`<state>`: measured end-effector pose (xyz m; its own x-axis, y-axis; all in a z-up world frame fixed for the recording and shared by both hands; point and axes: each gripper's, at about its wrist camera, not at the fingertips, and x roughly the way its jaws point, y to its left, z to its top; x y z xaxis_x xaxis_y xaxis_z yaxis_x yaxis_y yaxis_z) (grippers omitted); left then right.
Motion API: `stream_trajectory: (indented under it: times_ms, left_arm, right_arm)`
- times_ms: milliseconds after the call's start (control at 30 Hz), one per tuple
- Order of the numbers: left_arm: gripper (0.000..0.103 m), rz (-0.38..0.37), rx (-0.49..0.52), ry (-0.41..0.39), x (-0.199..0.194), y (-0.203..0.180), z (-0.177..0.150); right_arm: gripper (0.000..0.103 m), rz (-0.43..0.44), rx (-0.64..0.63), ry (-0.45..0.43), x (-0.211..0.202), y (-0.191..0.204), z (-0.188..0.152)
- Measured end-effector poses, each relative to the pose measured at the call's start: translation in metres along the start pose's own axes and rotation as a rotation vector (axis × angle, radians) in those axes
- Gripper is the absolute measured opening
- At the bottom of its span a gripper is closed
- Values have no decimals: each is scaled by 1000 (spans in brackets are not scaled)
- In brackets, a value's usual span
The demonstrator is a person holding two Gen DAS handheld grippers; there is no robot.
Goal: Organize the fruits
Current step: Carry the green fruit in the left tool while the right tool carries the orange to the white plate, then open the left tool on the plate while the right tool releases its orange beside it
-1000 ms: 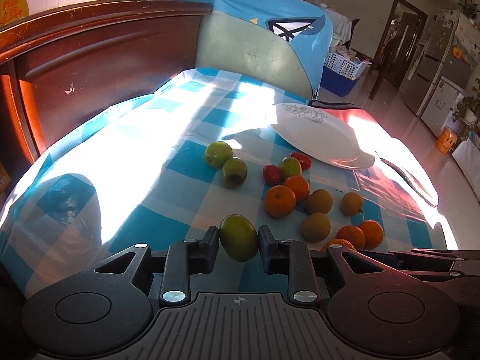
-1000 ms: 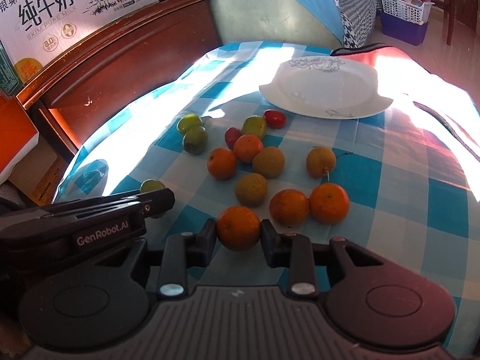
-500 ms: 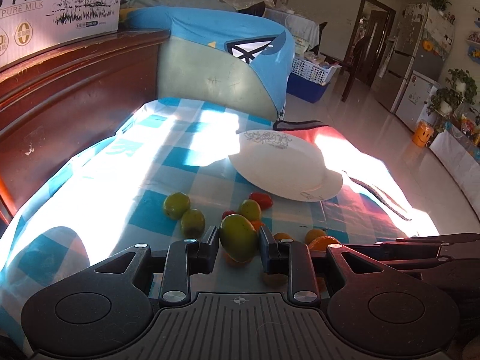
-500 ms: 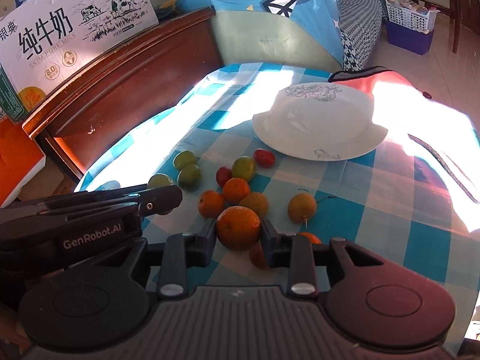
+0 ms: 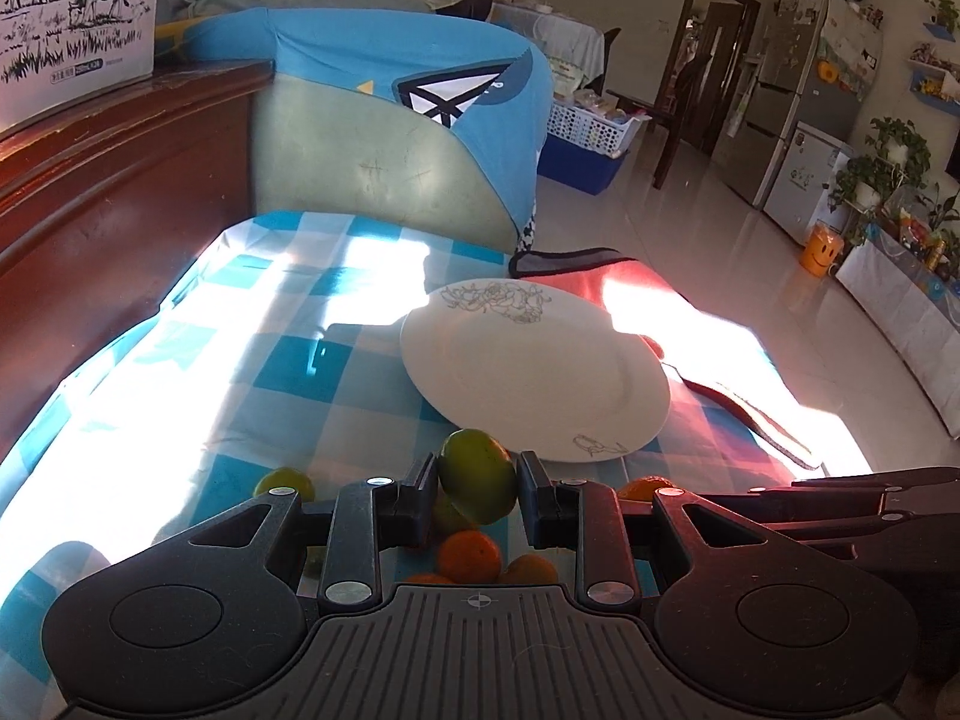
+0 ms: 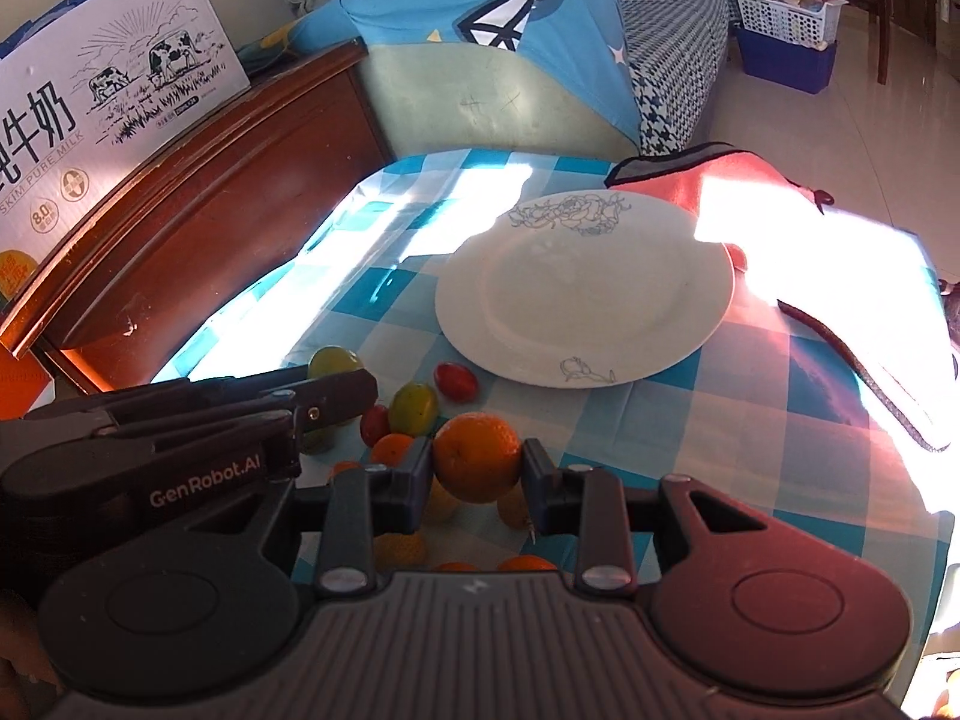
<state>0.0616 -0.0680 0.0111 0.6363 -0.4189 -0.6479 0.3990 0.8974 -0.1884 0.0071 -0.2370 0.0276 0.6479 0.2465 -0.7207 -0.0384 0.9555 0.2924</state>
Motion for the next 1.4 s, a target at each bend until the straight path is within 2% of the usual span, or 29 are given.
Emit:
stream_trajectory:
  times_ms: [267, 433, 633, 1033, 1233, 1333, 1400]
  left_arm:
    - [25, -38, 28, 4, 24, 0, 25]
    - [25, -57, 36, 25, 48, 0, 36]
    - [26, -58, 40, 47, 72, 0, 43]
    - [24, -51, 27, 82, 101, 0, 45]
    - [30, -48, 21, 68, 94, 1, 46]
    - [44, -21, 24, 54, 88, 2, 45]
    - [58, -10, 6, 54, 85, 6, 45]
  right_arm:
    - [32, 5, 97, 4, 16, -20, 22]
    - [32, -29, 115, 7, 29, -29, 33]
    - [32, -76, 105, 4, 42, -36, 44]
    - [33, -112, 139, 26, 64, -49, 52]
    - [35, -92, 166, 4, 60, -53, 54]
    - [35, -81, 174, -2, 57, -53, 54]
    - [35, -79, 181, -3, 56, -54, 53]
